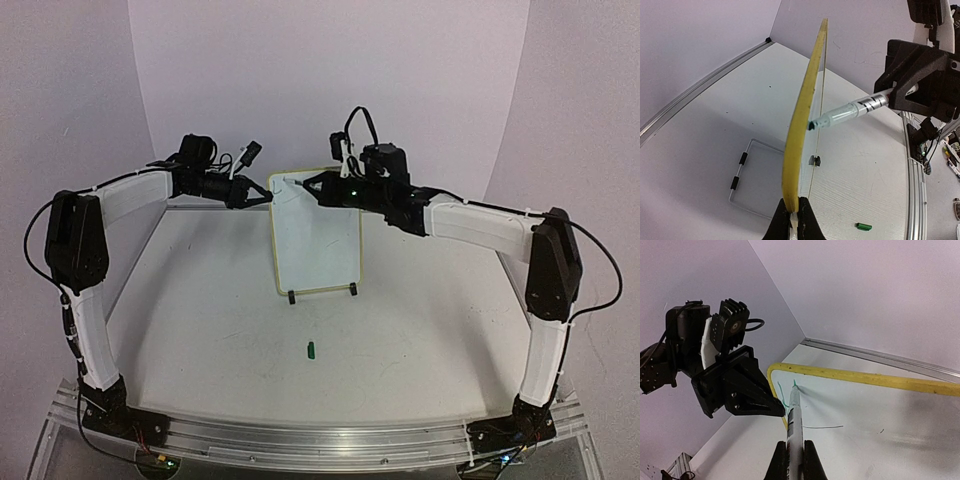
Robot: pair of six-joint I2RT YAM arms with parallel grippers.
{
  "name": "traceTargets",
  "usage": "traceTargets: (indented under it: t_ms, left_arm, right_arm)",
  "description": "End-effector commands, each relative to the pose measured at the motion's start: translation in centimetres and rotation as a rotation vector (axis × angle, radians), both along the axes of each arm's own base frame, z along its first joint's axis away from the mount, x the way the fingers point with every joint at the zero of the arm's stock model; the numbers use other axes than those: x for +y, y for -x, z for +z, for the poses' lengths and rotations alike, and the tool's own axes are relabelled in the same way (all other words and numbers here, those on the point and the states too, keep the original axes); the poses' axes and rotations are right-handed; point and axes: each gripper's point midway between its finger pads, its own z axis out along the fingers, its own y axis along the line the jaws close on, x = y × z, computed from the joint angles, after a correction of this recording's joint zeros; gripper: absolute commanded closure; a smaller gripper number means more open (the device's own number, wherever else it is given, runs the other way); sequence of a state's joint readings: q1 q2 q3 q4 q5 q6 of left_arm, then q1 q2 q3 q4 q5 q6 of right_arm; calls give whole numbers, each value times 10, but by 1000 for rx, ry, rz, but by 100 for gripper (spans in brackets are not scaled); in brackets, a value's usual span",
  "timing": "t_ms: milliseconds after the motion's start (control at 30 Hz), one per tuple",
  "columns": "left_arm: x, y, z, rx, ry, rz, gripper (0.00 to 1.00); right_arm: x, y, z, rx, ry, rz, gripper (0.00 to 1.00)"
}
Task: Write a sentence on the whiteboard
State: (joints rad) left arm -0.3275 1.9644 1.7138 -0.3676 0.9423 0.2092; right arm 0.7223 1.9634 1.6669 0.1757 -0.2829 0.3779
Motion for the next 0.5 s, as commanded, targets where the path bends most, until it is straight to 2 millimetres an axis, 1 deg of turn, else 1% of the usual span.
traceTargets:
  t_ms: [0, 200, 467]
  left_arm:
    - [-3, 3, -4, 4, -32, -4, 100]
    - [-3, 3, -3, 3, -32, -4, 100]
    - [-3, 3, -4, 2, -33, -4, 100]
  right_arm:
    - [3, -6, -4, 8, 12, 5, 100]
    - [4, -5, -19, 35, 41, 14, 100]
    - [-1, 2, -31, 62, 60, 14, 100]
